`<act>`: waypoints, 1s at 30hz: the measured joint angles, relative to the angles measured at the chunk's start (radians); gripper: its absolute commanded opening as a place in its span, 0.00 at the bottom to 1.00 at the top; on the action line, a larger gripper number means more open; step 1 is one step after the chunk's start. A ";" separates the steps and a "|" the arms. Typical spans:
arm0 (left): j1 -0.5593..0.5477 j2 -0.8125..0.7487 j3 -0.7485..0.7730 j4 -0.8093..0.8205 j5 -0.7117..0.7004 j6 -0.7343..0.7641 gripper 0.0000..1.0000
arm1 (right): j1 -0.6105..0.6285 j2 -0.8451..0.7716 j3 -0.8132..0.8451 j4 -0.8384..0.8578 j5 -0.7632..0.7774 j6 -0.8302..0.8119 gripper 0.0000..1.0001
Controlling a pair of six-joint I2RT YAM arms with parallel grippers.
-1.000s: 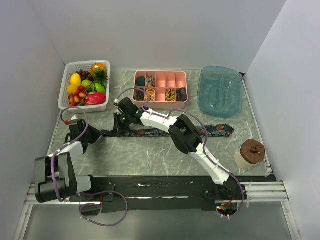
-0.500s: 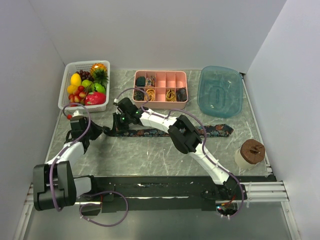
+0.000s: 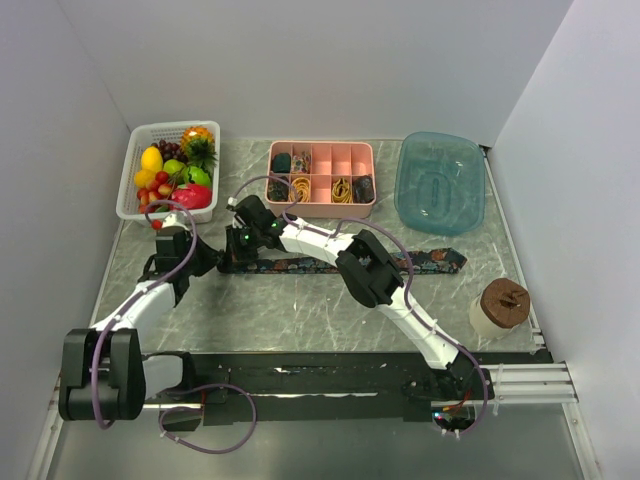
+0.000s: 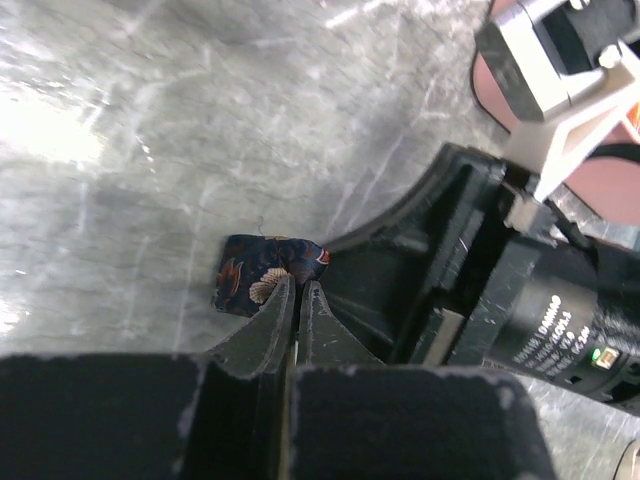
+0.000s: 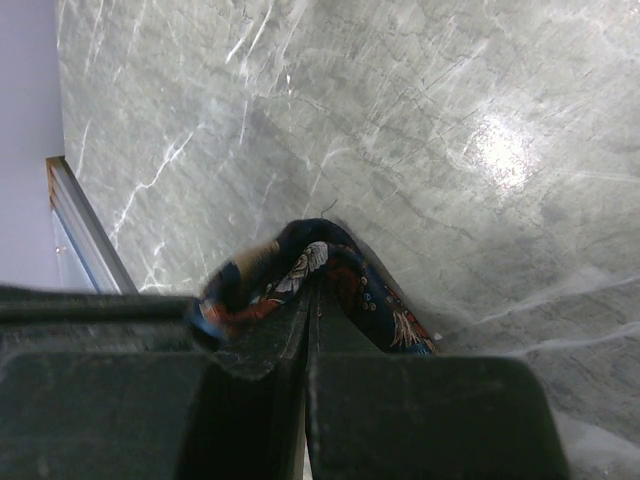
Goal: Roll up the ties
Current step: Roll the tie at the center of the board.
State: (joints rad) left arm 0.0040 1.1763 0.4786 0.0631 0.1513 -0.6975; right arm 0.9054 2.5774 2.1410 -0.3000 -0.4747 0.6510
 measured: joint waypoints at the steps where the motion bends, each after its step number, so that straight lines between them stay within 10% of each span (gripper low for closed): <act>1: -0.008 -0.002 -0.001 0.000 -0.001 -0.002 0.01 | 0.000 0.000 -0.002 0.002 0.000 0.001 0.00; 30: -0.066 -0.053 -0.032 0.016 -0.050 -0.035 0.01 | -0.040 -0.106 -0.257 0.240 -0.032 0.122 0.00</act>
State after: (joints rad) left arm -0.0616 1.1229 0.4469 0.0792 0.1009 -0.7330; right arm 0.8658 2.4710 1.8839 -0.0601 -0.5064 0.7734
